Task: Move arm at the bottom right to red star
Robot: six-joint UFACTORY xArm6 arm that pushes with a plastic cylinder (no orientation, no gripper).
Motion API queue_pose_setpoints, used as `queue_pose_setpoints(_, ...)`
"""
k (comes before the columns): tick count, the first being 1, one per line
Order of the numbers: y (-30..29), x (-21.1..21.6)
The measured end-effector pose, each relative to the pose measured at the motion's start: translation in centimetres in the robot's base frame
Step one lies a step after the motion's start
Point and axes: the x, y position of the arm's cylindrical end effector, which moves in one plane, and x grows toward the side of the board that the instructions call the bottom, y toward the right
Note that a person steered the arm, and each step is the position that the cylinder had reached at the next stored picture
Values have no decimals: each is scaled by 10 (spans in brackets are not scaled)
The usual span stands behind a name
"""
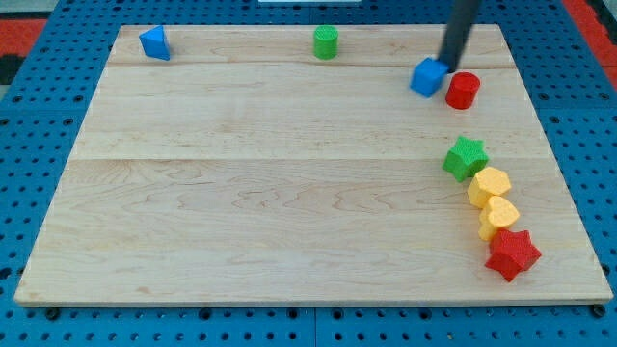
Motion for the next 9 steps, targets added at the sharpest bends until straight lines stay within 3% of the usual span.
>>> queue_pose_setpoints(1,-78,19)
queue_pose_setpoints(2,-92,79)
queue_pose_setpoints(3,-103,154)
queue_pose_setpoints(5,-100,238)
queue_pose_setpoints(6,-69,312)
queue_pose_setpoints(7,-65,314)
queue_pose_setpoints(9,47,314)
